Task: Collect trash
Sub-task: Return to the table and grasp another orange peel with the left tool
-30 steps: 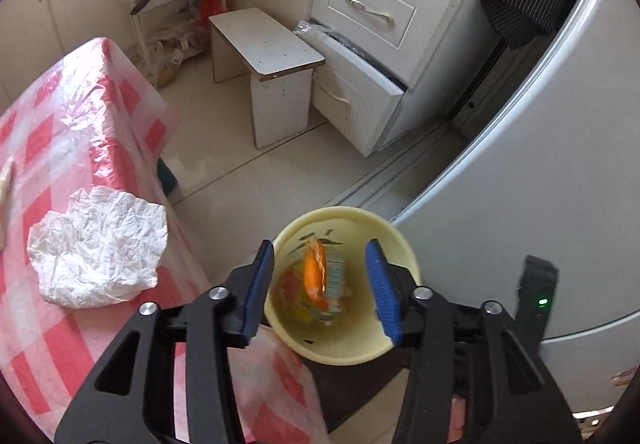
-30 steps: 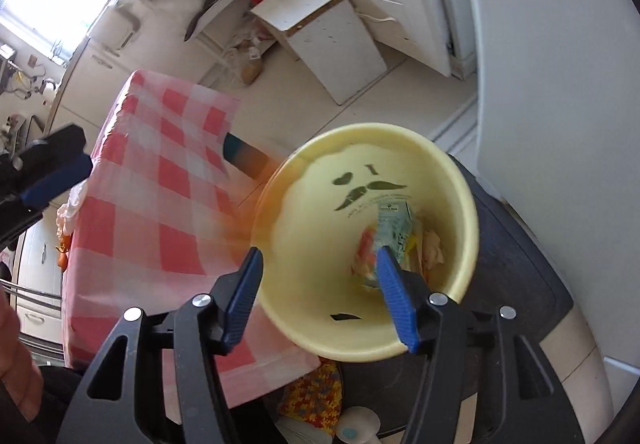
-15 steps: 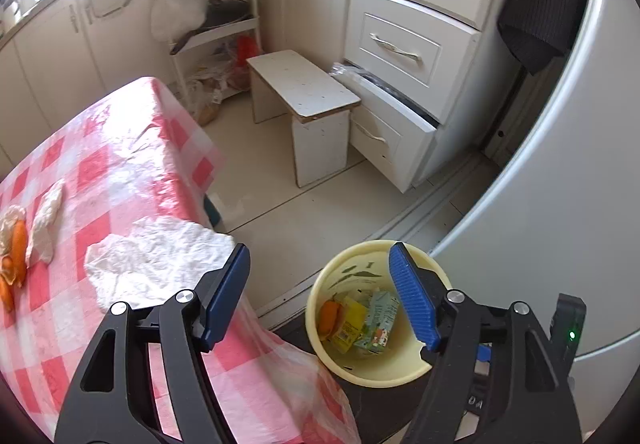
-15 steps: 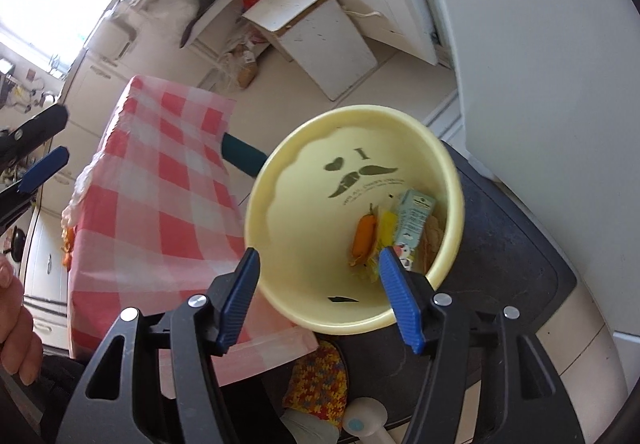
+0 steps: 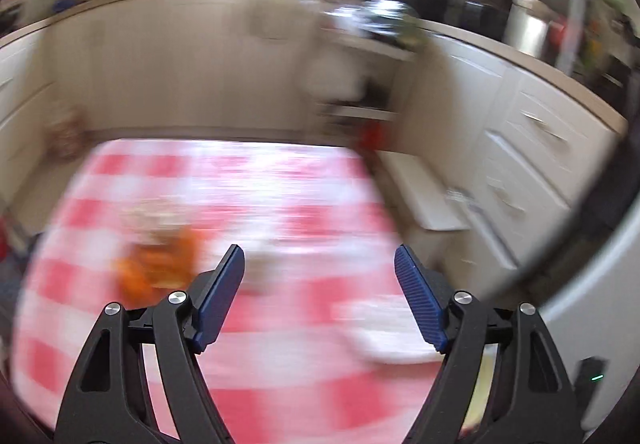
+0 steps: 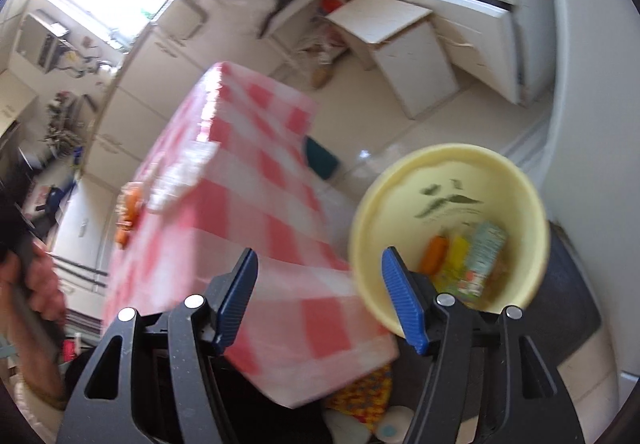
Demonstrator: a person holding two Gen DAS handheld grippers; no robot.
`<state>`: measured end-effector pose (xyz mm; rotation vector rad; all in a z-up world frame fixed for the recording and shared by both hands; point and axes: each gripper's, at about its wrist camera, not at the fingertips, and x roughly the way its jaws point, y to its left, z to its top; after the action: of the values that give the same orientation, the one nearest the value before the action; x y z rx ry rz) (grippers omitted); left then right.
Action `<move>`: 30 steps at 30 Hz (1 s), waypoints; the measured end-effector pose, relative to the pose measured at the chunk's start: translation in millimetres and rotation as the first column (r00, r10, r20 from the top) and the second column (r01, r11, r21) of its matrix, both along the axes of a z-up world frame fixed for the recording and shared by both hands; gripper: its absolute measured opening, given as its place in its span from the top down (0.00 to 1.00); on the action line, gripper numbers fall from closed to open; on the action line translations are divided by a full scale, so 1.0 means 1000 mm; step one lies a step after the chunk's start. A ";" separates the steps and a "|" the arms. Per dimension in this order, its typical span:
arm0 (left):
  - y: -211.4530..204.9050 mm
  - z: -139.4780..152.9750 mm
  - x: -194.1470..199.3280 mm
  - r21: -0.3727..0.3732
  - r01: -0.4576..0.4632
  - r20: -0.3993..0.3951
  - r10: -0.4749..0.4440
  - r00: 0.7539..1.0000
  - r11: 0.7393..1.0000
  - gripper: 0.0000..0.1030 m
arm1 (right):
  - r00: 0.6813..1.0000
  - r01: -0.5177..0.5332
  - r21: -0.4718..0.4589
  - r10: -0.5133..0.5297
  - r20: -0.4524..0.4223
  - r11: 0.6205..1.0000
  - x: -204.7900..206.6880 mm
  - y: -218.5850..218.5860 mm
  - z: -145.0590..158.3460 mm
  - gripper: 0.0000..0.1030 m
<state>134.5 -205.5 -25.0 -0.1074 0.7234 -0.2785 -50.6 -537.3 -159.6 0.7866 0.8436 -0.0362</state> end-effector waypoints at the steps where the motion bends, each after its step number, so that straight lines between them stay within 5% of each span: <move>1: 0.018 -0.004 0.006 0.006 -0.034 -0.016 0.034 0.999 0.999 0.28 | 1.000 -0.014 -0.004 0.014 0.010 1.000 0.008 0.005 0.004 0.39; 4: 0.079 -0.028 0.023 0.039 -0.152 -0.091 0.155 0.984 0.988 0.28 | 0.997 -0.060 -0.044 0.061 0.036 0.997 0.031 0.022 0.018 0.39; 8: 0.117 -0.060 0.036 0.093 -0.199 -0.162 0.212 0.964 0.976 0.28 | 0.988 -0.139 -0.178 0.150 0.047 0.974 0.064 0.057 0.040 0.39; 17: 0.105 -0.102 0.062 0.173 -0.160 -0.227 0.197 0.954 0.972 0.28 | 0.945 -0.321 -0.518 0.303 -0.121 0.793 0.136 0.141 0.042 0.38; 20: 0.105 -0.110 0.070 0.190 -0.154 -0.232 0.197 0.953 0.970 0.28 | 0.932 -0.356 -0.459 0.346 -0.111 0.814 0.155 0.146 0.042 0.61; 22: 0.105 -0.110 0.073 0.212 -0.147 -0.214 0.193 0.958 0.966 0.28 | 0.909 -0.409 -0.464 0.397 -0.129 0.786 0.167 0.164 0.040 0.66; 24: 0.105 -0.109 0.074 0.211 -0.137 -0.198 0.180 0.963 0.968 0.35 | 0.883 -0.456 -0.482 0.446 -0.143 0.748 0.177 0.188 0.040 0.66; 28: 0.115 -0.106 0.079 0.181 -0.109 -0.201 0.146 0.969 0.977 0.79 | 0.868 -0.478 -0.444 0.485 -0.107 0.758 0.188 0.209 0.044 0.50; 30: 0.123 -0.105 0.080 0.143 -0.093 -0.224 0.124 0.967 0.985 0.82 | 0.873 -0.463 -0.445 0.482 -0.077 0.767 0.185 0.212 0.050 0.47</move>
<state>214.2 -82.6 -130.1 -0.0541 0.9629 -0.1131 134.9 -325.3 -109.6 0.1155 0.9287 0.2289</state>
